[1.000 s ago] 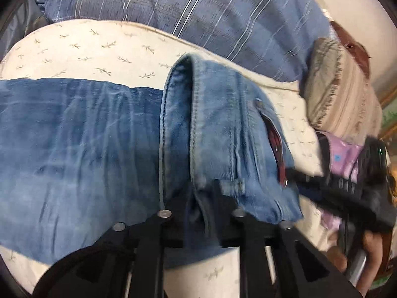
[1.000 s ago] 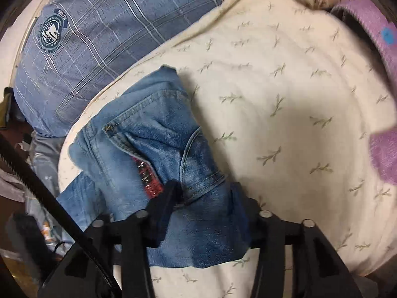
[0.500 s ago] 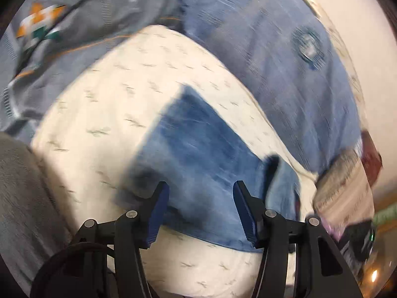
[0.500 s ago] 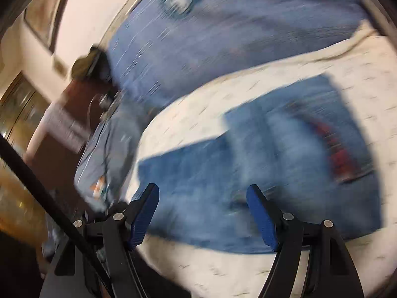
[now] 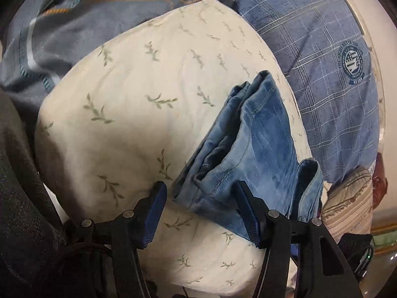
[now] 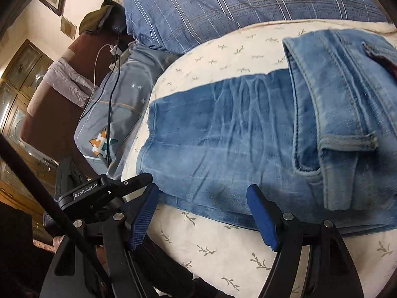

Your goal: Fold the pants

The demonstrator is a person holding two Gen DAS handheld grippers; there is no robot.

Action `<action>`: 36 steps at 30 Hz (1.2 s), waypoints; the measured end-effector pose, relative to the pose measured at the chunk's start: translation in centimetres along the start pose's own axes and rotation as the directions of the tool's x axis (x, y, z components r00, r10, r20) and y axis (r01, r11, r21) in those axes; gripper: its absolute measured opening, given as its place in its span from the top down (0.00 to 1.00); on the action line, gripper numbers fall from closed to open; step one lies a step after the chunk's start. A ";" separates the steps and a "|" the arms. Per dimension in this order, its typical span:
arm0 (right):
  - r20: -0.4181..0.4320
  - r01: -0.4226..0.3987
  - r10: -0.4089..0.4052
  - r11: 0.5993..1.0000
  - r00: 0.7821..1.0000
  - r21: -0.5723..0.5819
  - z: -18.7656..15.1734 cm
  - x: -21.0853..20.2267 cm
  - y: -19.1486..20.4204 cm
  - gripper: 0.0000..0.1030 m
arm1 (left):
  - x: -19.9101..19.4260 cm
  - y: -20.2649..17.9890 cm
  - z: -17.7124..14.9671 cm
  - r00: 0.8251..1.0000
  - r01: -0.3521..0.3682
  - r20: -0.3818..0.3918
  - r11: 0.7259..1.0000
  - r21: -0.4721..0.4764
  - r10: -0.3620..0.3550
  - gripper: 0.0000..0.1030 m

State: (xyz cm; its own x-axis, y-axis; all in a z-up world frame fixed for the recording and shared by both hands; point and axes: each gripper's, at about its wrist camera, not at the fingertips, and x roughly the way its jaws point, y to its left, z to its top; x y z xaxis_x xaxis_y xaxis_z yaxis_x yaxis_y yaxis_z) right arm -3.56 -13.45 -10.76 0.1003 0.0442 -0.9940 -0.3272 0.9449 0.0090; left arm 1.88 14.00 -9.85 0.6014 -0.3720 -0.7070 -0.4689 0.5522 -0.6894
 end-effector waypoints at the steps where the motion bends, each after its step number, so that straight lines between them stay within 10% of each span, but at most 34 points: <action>1: -0.002 -0.001 0.001 1.000 1.000 0.003 0.0 0.2 0.0 0.27 | 0.2 -0.2 0.2 1.000 0.006 -0.001 1.000 0.002 -0.006 0.46; 3: -0.014 -0.002 0.002 1.000 1.000 0.007 -0.1 0.4 -0.2 0.27 | 0.9 -0.7 0.4 1.000 0.002 0.004 1.000 0.004 -0.002 0.49; 5: -0.022 0.007 -0.007 1.000 1.000 0.003 -0.3 0.8 -0.3 0.27 | 1.1 -1.0 0.4 0.999 -0.011 0.032 1.000 0.019 0.010 0.73; 13: -0.026 0.006 -0.006 1.000 1.000 -0.021 -0.5 1.3 0.1 0.27 | 1.3 -0.3 0.5 0.998 0.045 0.034 0.999 -0.022 -0.044 0.76; 23: -0.059 -0.148 0.147 0.989 0.987 -0.009 6.2 -1.4 2.6 0.25 | -4.2 -8.5 -4.7 0.947 -0.050 0.309 0.907 0.419 -0.090 0.82; 30: -0.350 -0.201 0.144 0.970 0.926 -0.134 11.8 4.1 9.4 0.25 | -3.9 -9.2 -7.6 0.938 -0.118 0.339 0.850 0.513 -0.075 0.82; 36: -0.514 -0.008 -0.198 0.929 0.835 -0.371 12.2 10.9 13.2 0.36 | -4.0 -10.7 -9.0 0.934 -0.177 0.354 0.793 0.582 -0.052 0.83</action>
State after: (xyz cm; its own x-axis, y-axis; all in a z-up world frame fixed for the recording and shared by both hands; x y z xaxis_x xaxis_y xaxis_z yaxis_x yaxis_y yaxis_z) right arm 4.65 3.42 -20.14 -0.3345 -0.3168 -0.8876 -0.6531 0.7569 -0.0240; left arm -1.38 2.91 -1.07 0.8150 -0.1114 -0.5686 -0.1019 0.9385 -0.3299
